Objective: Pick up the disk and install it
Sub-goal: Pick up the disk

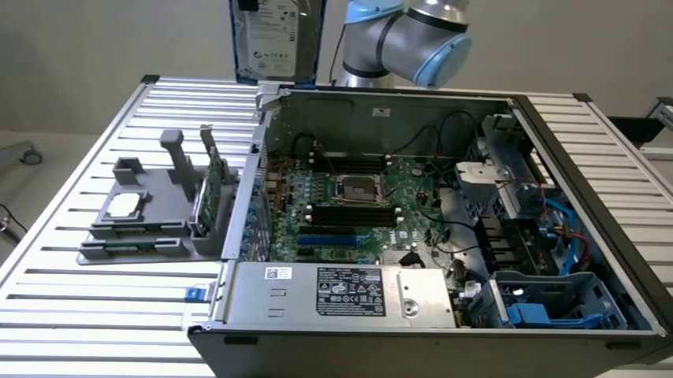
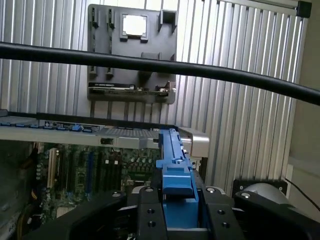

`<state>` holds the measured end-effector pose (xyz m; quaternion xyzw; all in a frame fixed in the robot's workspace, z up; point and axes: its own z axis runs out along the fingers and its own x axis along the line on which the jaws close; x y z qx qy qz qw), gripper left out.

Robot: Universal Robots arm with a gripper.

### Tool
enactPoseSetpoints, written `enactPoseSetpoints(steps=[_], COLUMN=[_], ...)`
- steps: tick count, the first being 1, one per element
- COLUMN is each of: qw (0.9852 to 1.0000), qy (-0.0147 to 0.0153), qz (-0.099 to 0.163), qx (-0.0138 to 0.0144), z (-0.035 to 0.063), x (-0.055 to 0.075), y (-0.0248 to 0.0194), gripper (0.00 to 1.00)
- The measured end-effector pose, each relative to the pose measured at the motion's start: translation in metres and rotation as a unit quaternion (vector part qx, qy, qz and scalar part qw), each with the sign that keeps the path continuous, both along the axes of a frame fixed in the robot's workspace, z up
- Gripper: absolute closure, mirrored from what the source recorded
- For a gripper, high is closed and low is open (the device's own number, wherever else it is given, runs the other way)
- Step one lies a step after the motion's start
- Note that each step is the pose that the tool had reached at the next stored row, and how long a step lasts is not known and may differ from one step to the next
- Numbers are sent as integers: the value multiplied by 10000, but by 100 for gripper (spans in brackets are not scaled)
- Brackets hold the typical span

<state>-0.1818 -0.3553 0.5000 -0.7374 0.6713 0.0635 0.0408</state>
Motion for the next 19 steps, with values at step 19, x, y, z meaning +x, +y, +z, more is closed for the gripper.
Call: enactPoseSetpoints(steps=[19], qw=[10000], qy=[0], qz=[0], qx=[37], z=[17], x=[607], y=[-371], gripper=[67])
